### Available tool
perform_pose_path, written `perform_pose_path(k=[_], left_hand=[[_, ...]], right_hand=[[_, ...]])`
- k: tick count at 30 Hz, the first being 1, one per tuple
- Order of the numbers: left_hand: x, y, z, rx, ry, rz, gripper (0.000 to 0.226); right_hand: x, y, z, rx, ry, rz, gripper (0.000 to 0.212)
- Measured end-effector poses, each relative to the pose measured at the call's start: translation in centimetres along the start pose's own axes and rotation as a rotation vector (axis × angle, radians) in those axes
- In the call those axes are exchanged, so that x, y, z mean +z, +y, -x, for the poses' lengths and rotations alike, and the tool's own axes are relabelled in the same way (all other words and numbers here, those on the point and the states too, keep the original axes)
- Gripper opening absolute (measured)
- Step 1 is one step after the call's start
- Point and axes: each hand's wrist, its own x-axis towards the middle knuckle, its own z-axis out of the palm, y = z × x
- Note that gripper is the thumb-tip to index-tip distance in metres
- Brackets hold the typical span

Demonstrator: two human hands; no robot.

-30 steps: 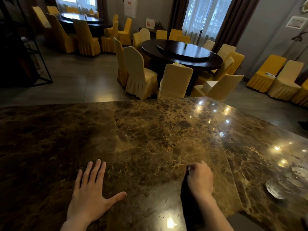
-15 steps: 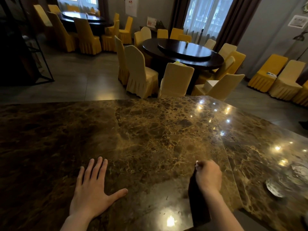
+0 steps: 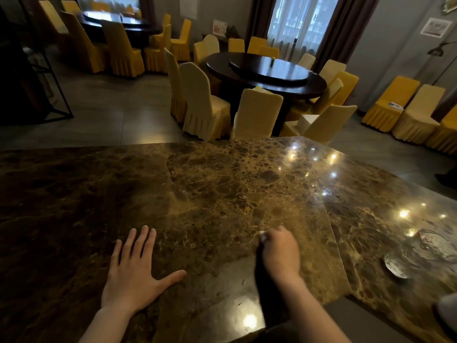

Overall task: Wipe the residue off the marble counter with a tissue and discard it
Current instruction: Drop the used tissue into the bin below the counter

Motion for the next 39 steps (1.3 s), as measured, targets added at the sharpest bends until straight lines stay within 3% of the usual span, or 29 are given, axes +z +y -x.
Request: perform_pose_path(k=[2, 4, 10, 15, 22, 28, 34, 39], left_hand=[[-0.1, 0.1, 0.0, -0.003, -0.009, -0.005, 0.137], [-0.1, 0.1, -0.1, -0.003, -0.021, -0.015, 0.137], [-0.1, 0.1, 0.1, 0.010, -0.028, -0.035, 0.136], [-0.8, 0.5, 0.6, 0.019, -0.031, -0.028, 0.135], [-1.4, 0.9, 3.3, -0.014, -0.006, -0.054, 0.129], [-0.5, 1.1, 5.2, -0.060, 0.004, -0.029, 0.124], [0.4, 1.0, 6.6, -0.094, 0.027, -0.043, 0.125], [0.3, 1.3, 6.9, -0.101, 0.025, -0.026, 0.119]], right_hand=[[-1.2, 2.1, -1.3, 0.144, 0.045, 0.026, 0.014], [-0.9, 1.6, -1.0, 0.164, 0.050, 0.072, 0.015], [2.4, -4.9, 4.2, -0.189, -0.070, -0.069, 0.018], [2.0, -5.0, 6.0, -0.419, -0.275, -0.131, 0.021], [0.4, -1.7, 2.2, -0.066, -0.020, -0.060, 0.015], [1.0, -4.6, 5.7, -0.385, -0.277, -0.090, 0.020], [-1.7, -2.2, 10.7, -0.345, -0.360, -0.436, 0.017], [-1.5, -0.1, 16.9, -0.370, -0.606, -0.521, 0.011]])
